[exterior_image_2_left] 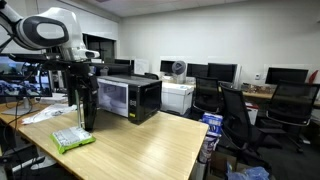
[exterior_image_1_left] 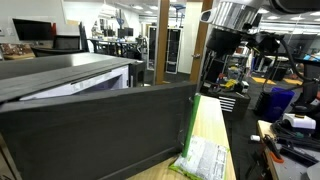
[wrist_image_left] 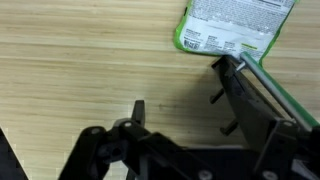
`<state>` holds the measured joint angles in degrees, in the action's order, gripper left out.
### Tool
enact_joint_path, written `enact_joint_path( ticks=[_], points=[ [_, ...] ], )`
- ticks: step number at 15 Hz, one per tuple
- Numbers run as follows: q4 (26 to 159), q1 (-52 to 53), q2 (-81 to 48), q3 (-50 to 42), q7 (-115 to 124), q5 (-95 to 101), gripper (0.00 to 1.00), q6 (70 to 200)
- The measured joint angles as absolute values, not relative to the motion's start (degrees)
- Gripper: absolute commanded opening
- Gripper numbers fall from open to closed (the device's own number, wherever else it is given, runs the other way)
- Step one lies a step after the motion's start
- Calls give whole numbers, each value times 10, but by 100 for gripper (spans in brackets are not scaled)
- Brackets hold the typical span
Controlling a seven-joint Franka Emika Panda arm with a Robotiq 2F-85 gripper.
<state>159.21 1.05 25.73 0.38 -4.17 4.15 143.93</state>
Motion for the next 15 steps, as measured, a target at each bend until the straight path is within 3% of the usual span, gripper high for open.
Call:
enact_joint_path(
  ticks=[15],
  points=[
    [1593, 146, 170, 20, -84, -72, 100, 1428]
  ],
)
